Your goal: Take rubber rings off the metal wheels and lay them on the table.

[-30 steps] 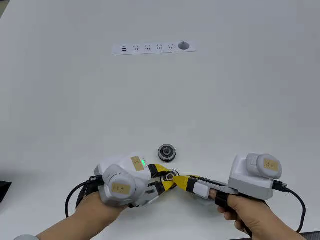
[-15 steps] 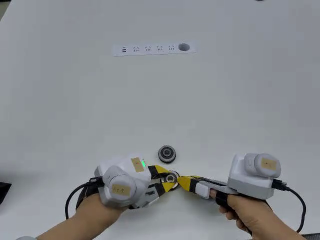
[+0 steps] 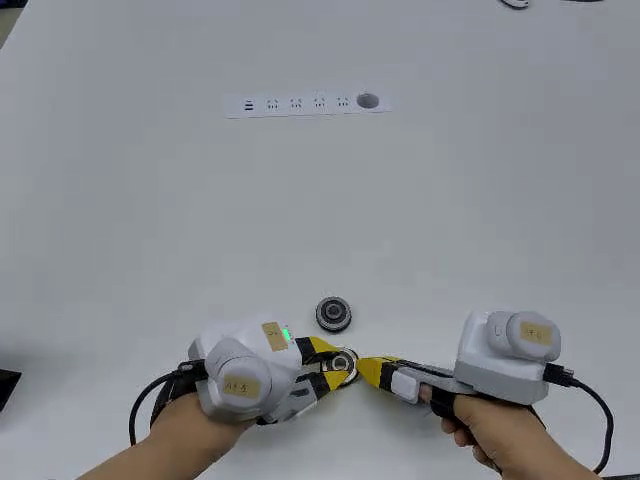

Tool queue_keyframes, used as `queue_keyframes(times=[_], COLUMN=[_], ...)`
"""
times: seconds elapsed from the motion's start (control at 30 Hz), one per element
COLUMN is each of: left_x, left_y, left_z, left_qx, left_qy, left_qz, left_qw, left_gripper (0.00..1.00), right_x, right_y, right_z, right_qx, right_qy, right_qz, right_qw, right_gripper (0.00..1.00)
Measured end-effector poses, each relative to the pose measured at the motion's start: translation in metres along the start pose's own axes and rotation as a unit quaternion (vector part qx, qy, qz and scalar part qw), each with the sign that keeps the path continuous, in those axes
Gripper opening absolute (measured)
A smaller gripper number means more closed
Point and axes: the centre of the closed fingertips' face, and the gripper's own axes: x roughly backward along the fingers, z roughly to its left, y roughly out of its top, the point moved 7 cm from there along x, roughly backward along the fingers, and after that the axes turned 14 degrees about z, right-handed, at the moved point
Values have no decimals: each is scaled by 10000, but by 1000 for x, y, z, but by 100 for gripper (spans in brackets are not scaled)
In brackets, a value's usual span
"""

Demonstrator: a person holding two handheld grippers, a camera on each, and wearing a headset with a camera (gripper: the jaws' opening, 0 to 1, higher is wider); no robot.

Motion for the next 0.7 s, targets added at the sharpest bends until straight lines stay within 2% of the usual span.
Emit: queue_keyframes(times=[0.7], left_x=[-1], left_y=[-2], left_z=[1], left_qx=[7], left_qy=[7], left_qz=[9], left_qw=[10000], left_gripper=[13], right_x=[-1], right_y=[0], right_z=[8], right_qx=[-31], right_qy=[149], right_qz=[-44], right_qw=[9999], right_gripper=[1])
